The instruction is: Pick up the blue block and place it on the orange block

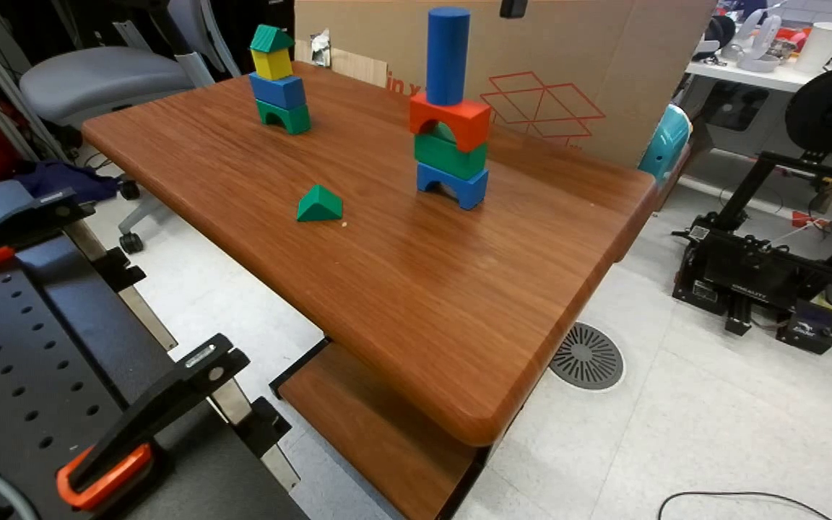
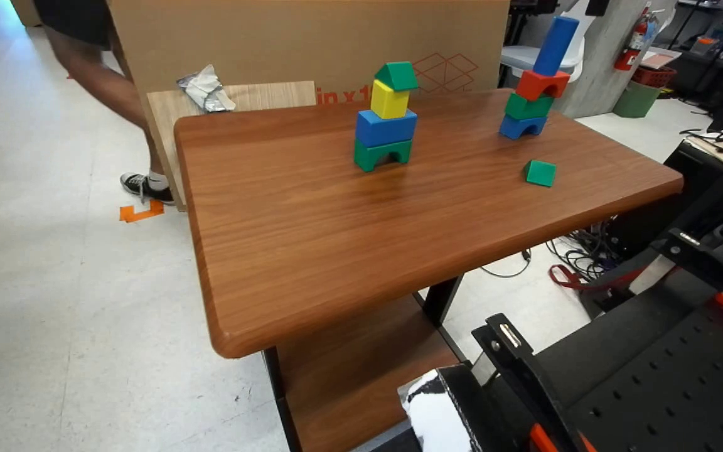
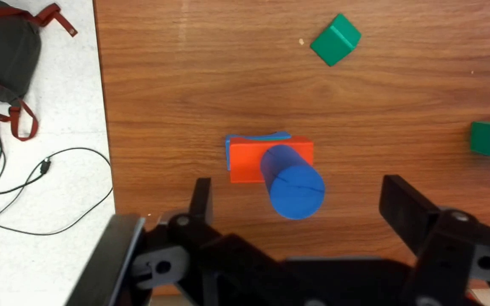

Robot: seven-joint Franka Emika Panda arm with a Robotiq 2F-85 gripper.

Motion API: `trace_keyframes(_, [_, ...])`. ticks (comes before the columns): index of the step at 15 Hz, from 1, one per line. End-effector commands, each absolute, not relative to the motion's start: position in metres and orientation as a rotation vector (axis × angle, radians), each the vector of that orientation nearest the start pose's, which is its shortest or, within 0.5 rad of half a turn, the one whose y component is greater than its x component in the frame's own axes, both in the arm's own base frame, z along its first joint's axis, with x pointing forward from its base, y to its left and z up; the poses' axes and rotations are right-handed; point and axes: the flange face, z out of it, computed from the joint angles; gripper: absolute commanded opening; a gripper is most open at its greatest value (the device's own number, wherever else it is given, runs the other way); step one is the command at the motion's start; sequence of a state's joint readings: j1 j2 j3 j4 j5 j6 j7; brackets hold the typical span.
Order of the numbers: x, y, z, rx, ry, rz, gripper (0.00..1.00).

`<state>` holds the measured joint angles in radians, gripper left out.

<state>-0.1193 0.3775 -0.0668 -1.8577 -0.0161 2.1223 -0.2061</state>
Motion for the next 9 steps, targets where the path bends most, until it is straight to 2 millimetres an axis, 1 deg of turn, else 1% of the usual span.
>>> trace_keyframes(1, [0.573, -0.101, 0.338, -3.192, -0.15, 0.122, 1.0])
trace_keyframes(4, [0.543, -0.092, 0.349, -3.22, -0.18, 0.108, 1.0])
trace_keyframes(5, [0.57, -0.1, 0.34, -3.198, -0.14, 0.148, 1.0])
trace_keyframes(7, [0.554, -0.095, 0.347, -3.205, -0.161, 0.147, 1.0])
trace_keyframes(9, [0.548, -0.093, 0.348, -3.206, -0.164, 0.134, 1.0])
